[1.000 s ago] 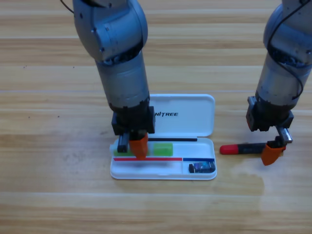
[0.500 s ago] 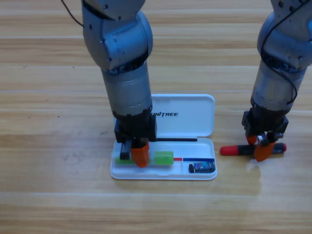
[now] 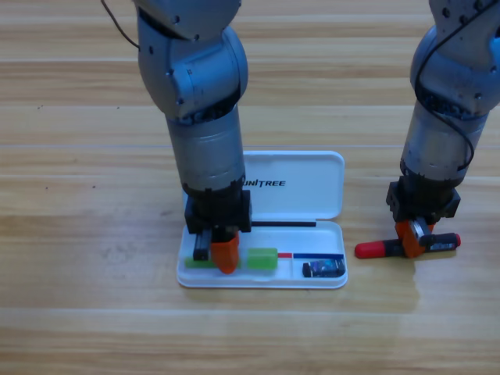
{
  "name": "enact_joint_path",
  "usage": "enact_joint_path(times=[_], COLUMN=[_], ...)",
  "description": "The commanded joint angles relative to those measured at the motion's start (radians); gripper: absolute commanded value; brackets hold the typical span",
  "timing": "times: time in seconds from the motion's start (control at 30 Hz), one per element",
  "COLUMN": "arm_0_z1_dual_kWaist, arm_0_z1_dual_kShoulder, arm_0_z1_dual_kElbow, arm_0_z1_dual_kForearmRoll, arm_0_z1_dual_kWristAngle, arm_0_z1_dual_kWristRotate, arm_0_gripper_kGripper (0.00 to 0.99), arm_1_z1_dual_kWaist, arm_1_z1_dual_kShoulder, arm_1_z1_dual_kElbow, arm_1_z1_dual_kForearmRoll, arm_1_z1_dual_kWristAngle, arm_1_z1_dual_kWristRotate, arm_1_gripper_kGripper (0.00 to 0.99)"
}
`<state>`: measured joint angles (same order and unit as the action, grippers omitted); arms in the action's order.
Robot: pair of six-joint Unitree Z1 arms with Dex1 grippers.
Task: Clean up eraser and pencils
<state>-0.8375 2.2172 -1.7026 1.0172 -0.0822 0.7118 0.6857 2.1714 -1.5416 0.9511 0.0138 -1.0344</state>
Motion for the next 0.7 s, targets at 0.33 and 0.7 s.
enact_joint_path(times=[0.33, 0.7], arm_0_z1_dual_kWaist=[-0.018, -0.017], arm_0_z1_dual_kShoulder=[0.044, -0.059], arm_0_z1_dual_kElbow=[0.003, 0.021], arm_0_z1_dual_kForearmRoll=[0.000, 0.038], arm_0_z1_dual_kWristAngle=[-0.008, 0.018], arm_0_z1_dual_kWristRotate=[-0.014, -0.026], arm_0_gripper_kGripper=[0.990, 0.990], arm_1_z1_dual_kWaist=[-0.015, 0.110], arm_1_z1_dual_kShoulder=[-0.145, -0.157], arm_1_z1_dual_kElbow=[0.012, -0.083], arm_1_z1_dual_kForearmRoll=[0.031, 0.118], arm_1_z1_dual_kWristAngle=[-0.015, 0.006], arm_1_z1_dual_kWristRotate=[0.131, 0.212], arm_1_gripper_kGripper=[0.000, 0.000])
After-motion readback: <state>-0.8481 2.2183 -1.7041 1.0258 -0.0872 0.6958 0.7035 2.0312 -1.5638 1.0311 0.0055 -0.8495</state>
